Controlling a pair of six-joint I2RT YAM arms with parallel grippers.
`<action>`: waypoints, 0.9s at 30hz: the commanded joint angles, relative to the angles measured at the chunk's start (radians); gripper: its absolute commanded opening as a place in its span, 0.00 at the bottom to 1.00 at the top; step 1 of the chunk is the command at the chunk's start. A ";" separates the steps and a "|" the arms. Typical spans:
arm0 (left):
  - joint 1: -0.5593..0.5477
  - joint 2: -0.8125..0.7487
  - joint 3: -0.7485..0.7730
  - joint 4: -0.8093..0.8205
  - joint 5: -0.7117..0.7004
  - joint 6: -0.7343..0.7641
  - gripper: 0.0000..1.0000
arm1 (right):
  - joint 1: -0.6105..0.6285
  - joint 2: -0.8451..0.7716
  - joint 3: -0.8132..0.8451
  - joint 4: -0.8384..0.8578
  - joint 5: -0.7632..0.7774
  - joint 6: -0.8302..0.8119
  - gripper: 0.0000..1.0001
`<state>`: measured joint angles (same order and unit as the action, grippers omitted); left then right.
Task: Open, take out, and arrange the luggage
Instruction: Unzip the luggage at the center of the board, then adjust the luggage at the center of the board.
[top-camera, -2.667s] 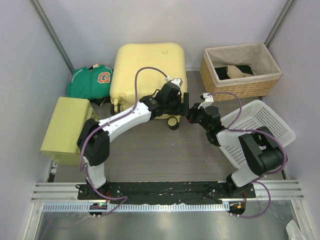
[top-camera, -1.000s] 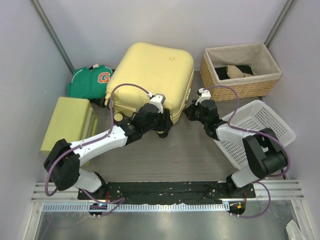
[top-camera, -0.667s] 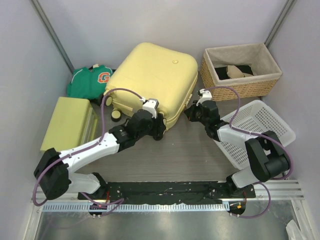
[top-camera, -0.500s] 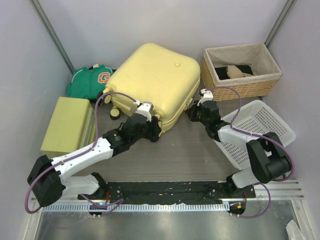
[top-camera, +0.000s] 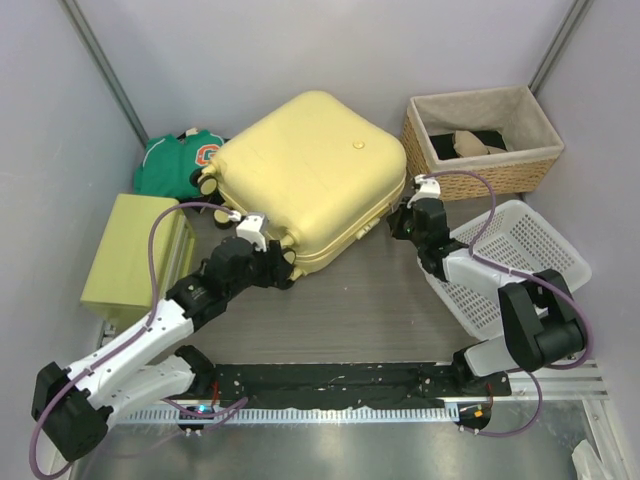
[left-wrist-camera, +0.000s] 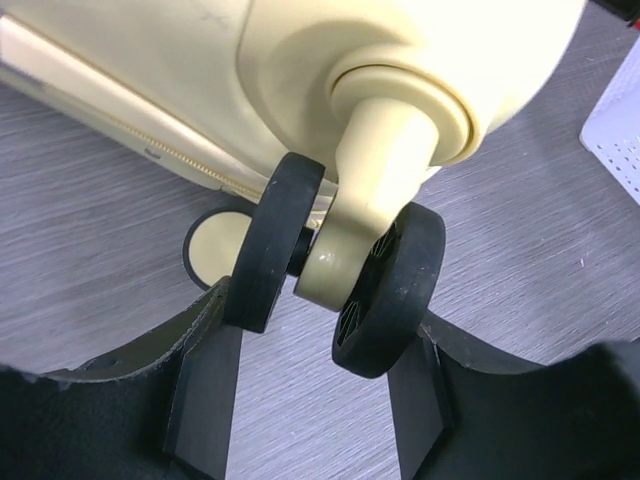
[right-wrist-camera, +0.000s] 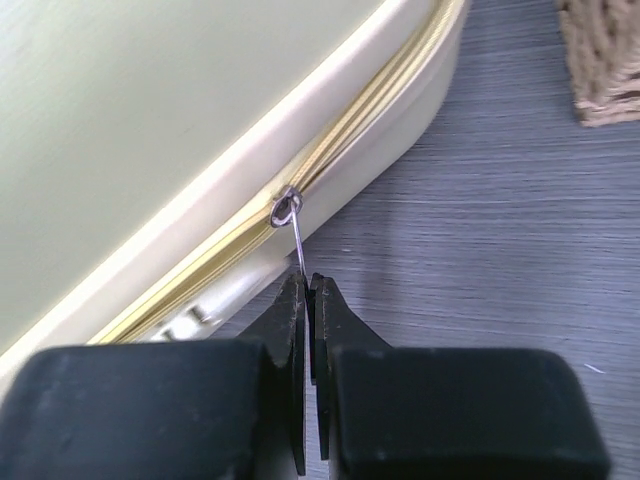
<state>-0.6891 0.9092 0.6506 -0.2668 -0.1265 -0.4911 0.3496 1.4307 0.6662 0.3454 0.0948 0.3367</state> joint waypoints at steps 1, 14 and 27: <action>0.111 -0.027 -0.016 -0.152 -0.260 -0.058 0.00 | -0.115 -0.055 0.035 -0.072 0.232 -0.041 0.01; 0.123 -0.050 0.118 -0.276 -0.203 -0.037 0.81 | -0.143 -0.196 0.062 -0.189 0.131 -0.126 0.18; 0.175 -0.060 0.313 -0.310 -0.070 0.020 1.00 | -0.141 -0.276 0.231 -0.312 0.054 -0.113 0.65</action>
<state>-0.5560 0.8108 0.8764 -0.6041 -0.2756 -0.5034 0.2066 1.1469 0.7555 0.0563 0.1993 0.2310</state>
